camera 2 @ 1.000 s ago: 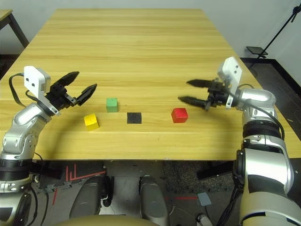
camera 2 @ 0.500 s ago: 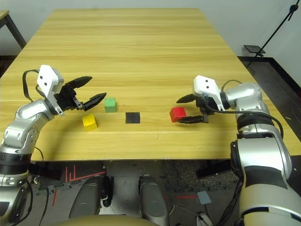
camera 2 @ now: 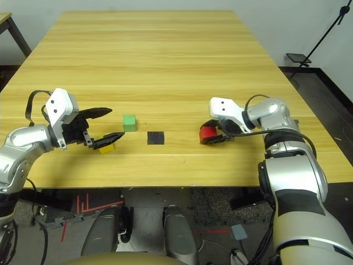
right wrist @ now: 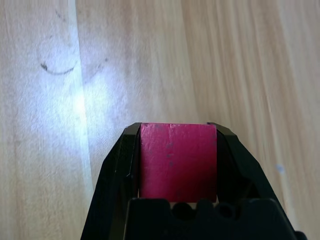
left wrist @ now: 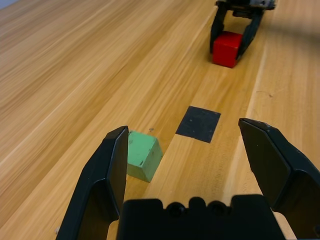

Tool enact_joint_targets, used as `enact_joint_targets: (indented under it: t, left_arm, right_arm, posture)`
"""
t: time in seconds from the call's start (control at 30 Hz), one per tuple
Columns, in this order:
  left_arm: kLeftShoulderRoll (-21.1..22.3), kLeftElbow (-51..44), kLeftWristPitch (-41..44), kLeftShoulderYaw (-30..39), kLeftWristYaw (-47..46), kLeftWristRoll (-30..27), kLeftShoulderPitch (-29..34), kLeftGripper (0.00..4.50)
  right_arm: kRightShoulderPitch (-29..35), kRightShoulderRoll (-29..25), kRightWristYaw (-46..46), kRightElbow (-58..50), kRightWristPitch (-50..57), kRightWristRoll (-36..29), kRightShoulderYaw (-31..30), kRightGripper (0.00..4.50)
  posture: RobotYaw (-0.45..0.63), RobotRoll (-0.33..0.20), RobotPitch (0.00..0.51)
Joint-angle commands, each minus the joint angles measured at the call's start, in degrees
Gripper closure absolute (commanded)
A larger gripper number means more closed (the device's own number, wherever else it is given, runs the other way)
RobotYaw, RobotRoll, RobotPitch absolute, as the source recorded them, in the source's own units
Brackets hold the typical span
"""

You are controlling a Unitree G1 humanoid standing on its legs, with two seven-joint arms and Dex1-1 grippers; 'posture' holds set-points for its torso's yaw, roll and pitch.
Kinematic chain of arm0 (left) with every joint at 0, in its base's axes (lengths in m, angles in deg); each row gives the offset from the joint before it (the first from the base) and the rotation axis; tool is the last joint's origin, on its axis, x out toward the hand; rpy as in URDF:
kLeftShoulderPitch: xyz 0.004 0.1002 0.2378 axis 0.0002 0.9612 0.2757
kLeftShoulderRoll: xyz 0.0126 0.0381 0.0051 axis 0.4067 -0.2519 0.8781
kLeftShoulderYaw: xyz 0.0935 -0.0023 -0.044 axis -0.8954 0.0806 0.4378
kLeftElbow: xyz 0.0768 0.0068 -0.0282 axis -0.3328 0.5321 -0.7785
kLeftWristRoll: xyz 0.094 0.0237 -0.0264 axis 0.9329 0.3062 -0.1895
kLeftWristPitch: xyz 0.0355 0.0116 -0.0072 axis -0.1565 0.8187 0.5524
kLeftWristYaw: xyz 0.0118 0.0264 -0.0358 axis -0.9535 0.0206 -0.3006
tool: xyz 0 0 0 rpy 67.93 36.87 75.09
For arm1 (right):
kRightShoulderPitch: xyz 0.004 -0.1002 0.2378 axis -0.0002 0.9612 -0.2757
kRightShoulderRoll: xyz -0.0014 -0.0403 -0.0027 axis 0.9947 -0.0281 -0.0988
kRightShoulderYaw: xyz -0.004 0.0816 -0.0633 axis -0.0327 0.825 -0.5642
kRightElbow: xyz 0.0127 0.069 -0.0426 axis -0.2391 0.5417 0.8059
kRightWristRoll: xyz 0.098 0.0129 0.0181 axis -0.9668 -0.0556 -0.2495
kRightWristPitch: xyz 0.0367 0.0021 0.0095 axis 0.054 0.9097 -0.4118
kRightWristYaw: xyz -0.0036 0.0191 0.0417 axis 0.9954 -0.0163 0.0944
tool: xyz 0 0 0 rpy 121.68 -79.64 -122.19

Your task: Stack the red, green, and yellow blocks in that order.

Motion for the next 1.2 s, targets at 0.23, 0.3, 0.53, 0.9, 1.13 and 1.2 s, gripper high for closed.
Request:
enact_joint_targets:
  t: [0.23, 0.3, 0.53, 0.9, 1.13, 1.2]
  left_arm:
    - [0.26, 0.00, 4.40, -3.30, 1.42, -0.23, -6.27, 0.00]
    - [-0.21, 0.35, 4.59, -3.73, 1.11, 0.06, -6.92, 0.00]
    - [-0.64, -0.44, 5.61, -3.89, -0.58, 0.49, -7.52, 0.00]
    - [-0.27, -2.10, 6.58, -2.84, -2.54, -0.08, -6.39, 0.00]
    - [-0.06, 4.57, 3.11, -6.45, 0.54, 3.12, -11.20, 0.00]
    - [-0.64, 8.19, 1.16, -8.11, 2.28, 4.51, -13.68, 0.00]
  right_arm:
    - [-0.35, 11.58, -4.30, -19.39, 16.78, -8.18, -4.79, 2.44]
    - [0.61, 13.01, -4.15, -22.47, 19.07, -6.90, -5.68, 2.44]
    - [0.65, 14.17, -1.52, -22.57, 19.69, -4.56, -7.56, 2.44]
    - [0.22, 15.21, 3.33, -18.90, 16.71, -2.21, -8.26, 2.44]
    - [-0.37, 13.75, 1.21, -19.34, 16.68, -4.83, -5.85, 1.14]
    - [-0.96, 12.06, 0.23, -19.56, 16.42, -5.80, -4.55, 0.33]
  posture:
    - [0.32, -0.197, 0.072]
    - [0.33, -0.200, 0.073]
    - [0.37, -0.215, 0.080]
    - [0.40, -0.216, 0.090]
    - [0.37, -0.208, 0.083]
    - [0.35, -0.205, 0.077]
